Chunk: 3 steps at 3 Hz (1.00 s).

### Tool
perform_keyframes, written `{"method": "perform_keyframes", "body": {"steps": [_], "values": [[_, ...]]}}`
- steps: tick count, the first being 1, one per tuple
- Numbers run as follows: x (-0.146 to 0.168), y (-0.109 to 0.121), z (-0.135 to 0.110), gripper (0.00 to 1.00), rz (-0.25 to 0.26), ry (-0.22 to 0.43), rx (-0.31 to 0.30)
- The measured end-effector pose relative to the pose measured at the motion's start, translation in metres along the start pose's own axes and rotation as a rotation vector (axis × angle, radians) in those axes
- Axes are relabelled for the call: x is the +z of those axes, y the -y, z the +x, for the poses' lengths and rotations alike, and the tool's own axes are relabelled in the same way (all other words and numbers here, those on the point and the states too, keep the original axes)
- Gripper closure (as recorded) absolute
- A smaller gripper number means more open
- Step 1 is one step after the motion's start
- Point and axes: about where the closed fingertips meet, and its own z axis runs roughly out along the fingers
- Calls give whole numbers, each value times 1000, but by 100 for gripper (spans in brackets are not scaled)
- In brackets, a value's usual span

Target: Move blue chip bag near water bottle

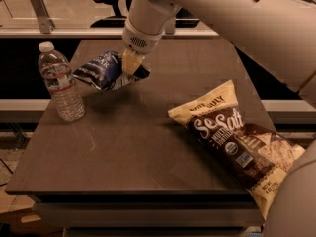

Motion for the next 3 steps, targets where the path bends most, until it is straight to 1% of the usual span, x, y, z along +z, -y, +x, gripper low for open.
{"method": "perform_keyframes", "body": {"steps": [1, 2, 3], "values": [[11, 3, -4, 100, 13, -43, 23], [24, 4, -6, 100, 12, -70, 41], [30, 3, -8, 100, 12, -74, 48]]}}
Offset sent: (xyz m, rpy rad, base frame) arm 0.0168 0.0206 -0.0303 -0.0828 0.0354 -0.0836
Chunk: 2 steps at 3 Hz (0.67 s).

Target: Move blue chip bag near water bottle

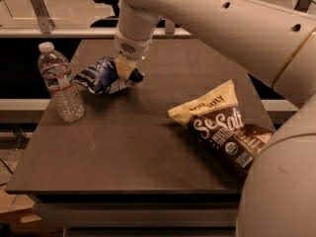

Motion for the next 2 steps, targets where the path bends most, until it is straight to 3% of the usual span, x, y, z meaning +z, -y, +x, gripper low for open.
{"method": "perform_keyframes", "body": {"steps": [1, 2], "values": [[0, -1, 0, 83, 0, 0, -1], [0, -1, 0, 59, -1, -1, -2]]}}
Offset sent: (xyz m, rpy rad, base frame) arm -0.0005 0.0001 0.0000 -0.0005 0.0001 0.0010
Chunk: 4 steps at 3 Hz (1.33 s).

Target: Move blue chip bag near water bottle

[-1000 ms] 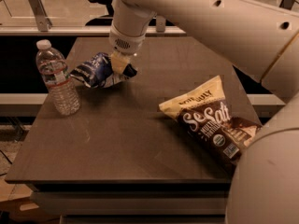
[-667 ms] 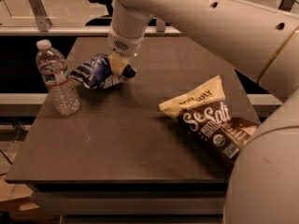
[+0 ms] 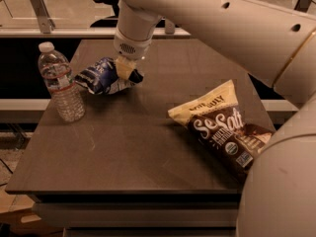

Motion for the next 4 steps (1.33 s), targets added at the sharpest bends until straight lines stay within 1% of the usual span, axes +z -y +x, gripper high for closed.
{"method": "perform_keyframes", "body": {"steps": [2, 3, 4], "values": [[0, -1, 0, 12, -1, -1, -2], [0, -2, 0, 0, -1, -2, -3], [0, -2, 0, 0, -1, -2, -3]]}}
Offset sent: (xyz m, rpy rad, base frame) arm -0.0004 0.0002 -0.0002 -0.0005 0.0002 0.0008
